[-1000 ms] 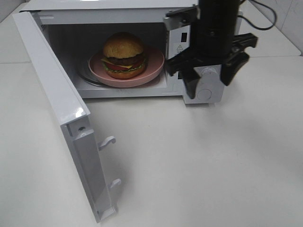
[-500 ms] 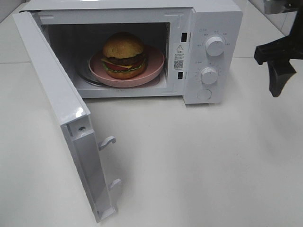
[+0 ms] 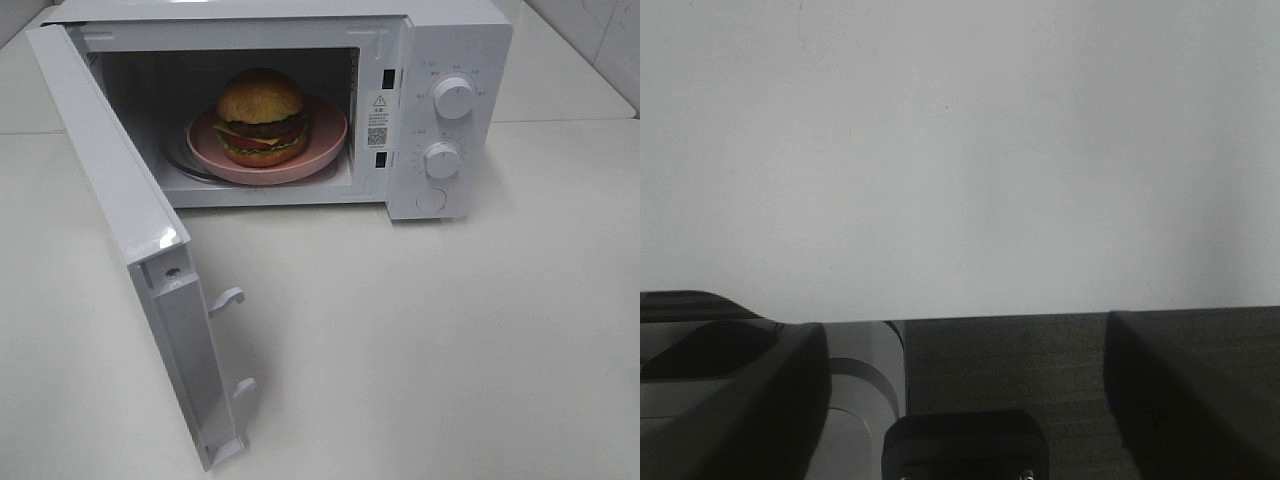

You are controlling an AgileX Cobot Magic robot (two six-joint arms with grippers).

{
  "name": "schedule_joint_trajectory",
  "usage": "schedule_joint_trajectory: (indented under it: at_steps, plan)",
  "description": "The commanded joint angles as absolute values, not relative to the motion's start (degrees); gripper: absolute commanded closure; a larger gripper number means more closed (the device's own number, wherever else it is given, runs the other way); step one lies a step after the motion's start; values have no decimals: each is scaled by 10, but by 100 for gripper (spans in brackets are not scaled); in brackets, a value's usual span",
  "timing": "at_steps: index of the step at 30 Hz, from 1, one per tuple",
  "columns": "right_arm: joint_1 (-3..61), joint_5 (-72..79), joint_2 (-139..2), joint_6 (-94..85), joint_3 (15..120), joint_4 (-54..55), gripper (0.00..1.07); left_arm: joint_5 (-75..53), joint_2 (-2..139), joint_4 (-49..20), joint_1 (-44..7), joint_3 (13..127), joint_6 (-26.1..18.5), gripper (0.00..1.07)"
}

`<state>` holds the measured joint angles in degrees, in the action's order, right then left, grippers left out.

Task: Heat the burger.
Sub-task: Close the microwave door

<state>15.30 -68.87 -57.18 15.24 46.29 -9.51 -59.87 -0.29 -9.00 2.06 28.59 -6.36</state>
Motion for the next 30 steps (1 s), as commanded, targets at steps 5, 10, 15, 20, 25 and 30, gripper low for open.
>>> schedule_joint_trajectory:
  at_steps: [5,10,15,20,25,30]
  plan:
    - [153,-672,-403,159,341,-91,34,-594,-14,-91,20,284,-60,107]
    - [153,-652,-254,142,315,-88,34,-594,-14,-91,20,284,-60,107]
    - [153,-610,-178,119,309,-73,34,-594,-14,-91,20,284,-60,107]
    - [153,-583,-89,64,295,-34,34,-594,-14,-91,20,284,-60,107]
    - [153,-579,-7,28,292,0,34,-594,-14,-91,20,284,-60,107]
    - [153,-582,15,27,292,-4,34,-594,-14,-92,20,284,-60,107]
